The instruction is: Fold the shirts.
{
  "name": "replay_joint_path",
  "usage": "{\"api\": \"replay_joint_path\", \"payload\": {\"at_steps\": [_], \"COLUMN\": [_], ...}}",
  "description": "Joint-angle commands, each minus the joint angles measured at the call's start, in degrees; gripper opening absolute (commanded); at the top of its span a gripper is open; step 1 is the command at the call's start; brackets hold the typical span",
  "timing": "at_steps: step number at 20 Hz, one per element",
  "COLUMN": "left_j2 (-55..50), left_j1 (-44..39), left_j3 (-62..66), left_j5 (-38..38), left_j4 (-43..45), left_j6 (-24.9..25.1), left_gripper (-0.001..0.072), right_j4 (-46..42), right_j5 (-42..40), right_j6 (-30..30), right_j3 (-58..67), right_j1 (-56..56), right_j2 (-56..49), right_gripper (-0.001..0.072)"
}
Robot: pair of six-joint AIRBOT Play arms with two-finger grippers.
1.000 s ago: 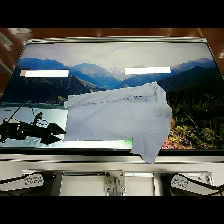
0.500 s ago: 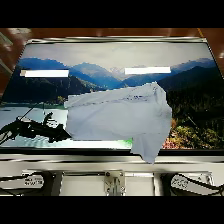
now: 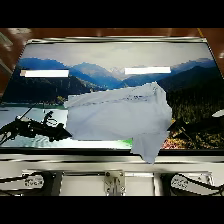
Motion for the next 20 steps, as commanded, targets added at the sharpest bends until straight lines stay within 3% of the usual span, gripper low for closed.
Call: {"api": "replay_joint_path", "payload": {"at_steps": [1,3,5,7,10,14,16,20], "left_j2": [2.05,3.37,4.22,4.81,8.33,18.6,24.24,31.61], "left_j1": [0.02,0.02,0.02,0.0,0.02,0.02,0.0,-0.04], "left_j3": [0.02,0.04,0.04,0.22,5.55,29.99,48.81,80.0], "left_j5": [-0.09,-0.07,0.07,-0.02,-1.05,-4.26,-1.68,9.38], "left_j4": [-0.15,-0.15,-0.15,-0.15,-0.13,-0.13,-0.13,0.74], "left_j6": [0.33,0.33,0.31,0.31,-0.98,-2.08,-2.67,-5.57], "left_gripper": [0.0041,0.0041,0.004,0.004,0.0037,0.0037,0.0038,0.0038], "right_j4": [5.33,5.64,6.71,7.21,12.61,16.37,16.46,15.34], "right_j5": [-6.88,-9.57,-11.15,-10.62,-5.14,-3.1,-6.69,-24.28], "right_j6": [-1.68,-1.64,-1.64,-1.84,-11.34,-15.93,-16.15,-10.01], "right_j3": [-5.62,-6.93,-8.24,-8.11,-3.02,16.57,30.69,52.35], "right_j1": [0.02,0.02,0.02,0.0,0.0,0.0,0.0,-0.04], "right_j2": [0.02,0.02,0.02,0.17,4.04,17.66,24.83,35.04], "right_gripper": [0.0636,0.0634,0.048,0.0089,0.0061,0.006,0.006,0.006]}}
